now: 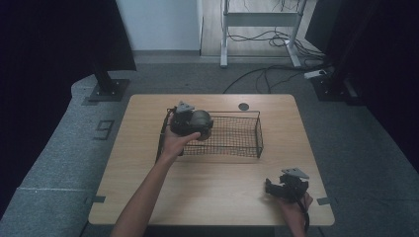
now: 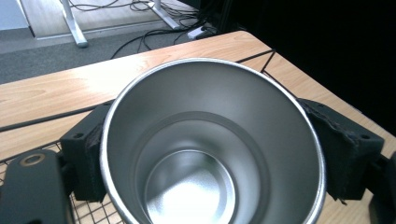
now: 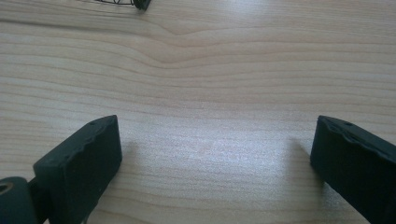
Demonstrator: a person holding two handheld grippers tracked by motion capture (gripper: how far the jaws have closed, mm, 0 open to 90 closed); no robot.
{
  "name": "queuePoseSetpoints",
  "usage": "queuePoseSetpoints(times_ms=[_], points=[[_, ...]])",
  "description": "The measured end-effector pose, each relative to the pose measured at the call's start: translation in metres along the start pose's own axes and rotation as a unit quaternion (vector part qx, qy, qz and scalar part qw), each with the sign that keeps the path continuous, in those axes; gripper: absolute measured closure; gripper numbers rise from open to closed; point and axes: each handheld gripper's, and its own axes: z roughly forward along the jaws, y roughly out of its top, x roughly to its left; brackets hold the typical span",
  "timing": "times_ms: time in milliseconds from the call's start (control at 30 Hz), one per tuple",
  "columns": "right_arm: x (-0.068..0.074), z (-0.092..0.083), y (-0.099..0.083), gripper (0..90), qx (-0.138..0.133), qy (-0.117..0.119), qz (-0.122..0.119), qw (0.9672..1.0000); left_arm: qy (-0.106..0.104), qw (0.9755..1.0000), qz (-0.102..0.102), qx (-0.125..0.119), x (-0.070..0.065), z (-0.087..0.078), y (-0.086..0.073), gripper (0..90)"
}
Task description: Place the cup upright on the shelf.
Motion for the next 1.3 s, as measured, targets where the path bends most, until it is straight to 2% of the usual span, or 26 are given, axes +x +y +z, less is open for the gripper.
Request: queuePoseSetpoints(times_ms=[233, 500, 733, 1300], points=[[-0.001, 0.001, 0.001, 2.3, -0.001, 0.000, 0.001, 1.0000, 0.004, 1.0000, 0.001, 0.008, 0.007, 0.014, 0.003, 14.5], [-0.001, 0.001, 0.001, 2.5, -0.001, -0.001, 0.001, 1.0000, 0.003, 0.9997, -0.010, 0.021, 0.014, 0.027, -0.002, 14.5], [-0.001, 0.001, 0.001, 2.5, -0.001, -0.001, 0.001, 1.0000, -0.002, 0.9994, -0.011, 0.034, 0.012, 0.038, -0.011, 14.5], [-0.001, 0.001, 0.001, 2.6, -0.001, -0.001, 0.001, 1.0000, 0.010, 0.9970, -0.036, 0.069, 0.027, 0.064, -0.036, 14.5]])
